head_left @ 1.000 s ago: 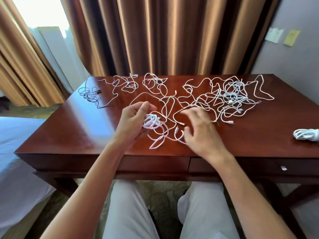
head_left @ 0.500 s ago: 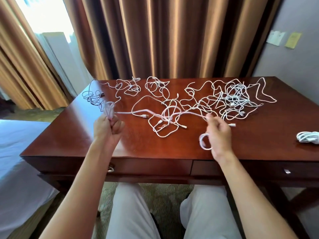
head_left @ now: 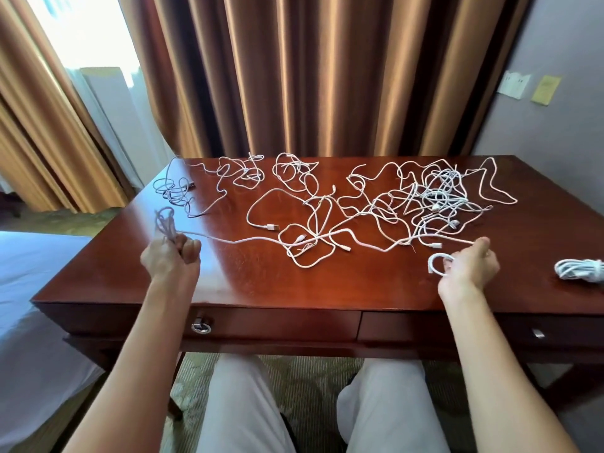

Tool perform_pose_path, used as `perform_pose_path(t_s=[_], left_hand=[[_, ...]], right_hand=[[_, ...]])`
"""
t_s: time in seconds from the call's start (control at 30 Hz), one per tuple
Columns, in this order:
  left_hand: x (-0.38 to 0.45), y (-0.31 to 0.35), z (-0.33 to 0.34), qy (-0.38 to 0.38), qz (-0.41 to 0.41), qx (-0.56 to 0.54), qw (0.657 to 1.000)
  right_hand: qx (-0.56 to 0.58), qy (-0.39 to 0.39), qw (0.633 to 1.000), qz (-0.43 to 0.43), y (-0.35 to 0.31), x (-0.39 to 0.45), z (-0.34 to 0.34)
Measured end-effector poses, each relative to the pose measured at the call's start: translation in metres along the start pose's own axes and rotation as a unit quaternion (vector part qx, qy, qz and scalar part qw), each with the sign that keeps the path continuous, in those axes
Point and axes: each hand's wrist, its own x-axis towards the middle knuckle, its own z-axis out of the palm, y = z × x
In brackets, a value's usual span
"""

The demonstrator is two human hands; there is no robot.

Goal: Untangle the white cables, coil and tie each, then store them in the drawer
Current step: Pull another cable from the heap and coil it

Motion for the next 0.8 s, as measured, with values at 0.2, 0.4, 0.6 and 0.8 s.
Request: perform_pose_path(t_s=[0.2,0.4,0.6,0.8], left_hand=[[-0.021,-0.025,0.010,-0.120,-0.002,0.083,0.989],[-0.043,-0.034,0.023,-0.187,0.020,0.152,0.970],[-0.070,-0.045,0.041,-0.273,0.111,0.325,0.898],[-0.108,-0.049,0.068,-0.328,0.080,0.302,0.891]], right_hand=[[-0.051,-0.086,0.995,0.027,0.002,-0.029,0.012],[-0.203,-0.182,0.961,-0.038,-0.002,-0.044,0.010],[-0.517,-0.203,0.681,-0.478,0.001,-0.082,0.006],[-0.251,-0.667,0.675,-0.192,0.006,-0.166,0.027]])
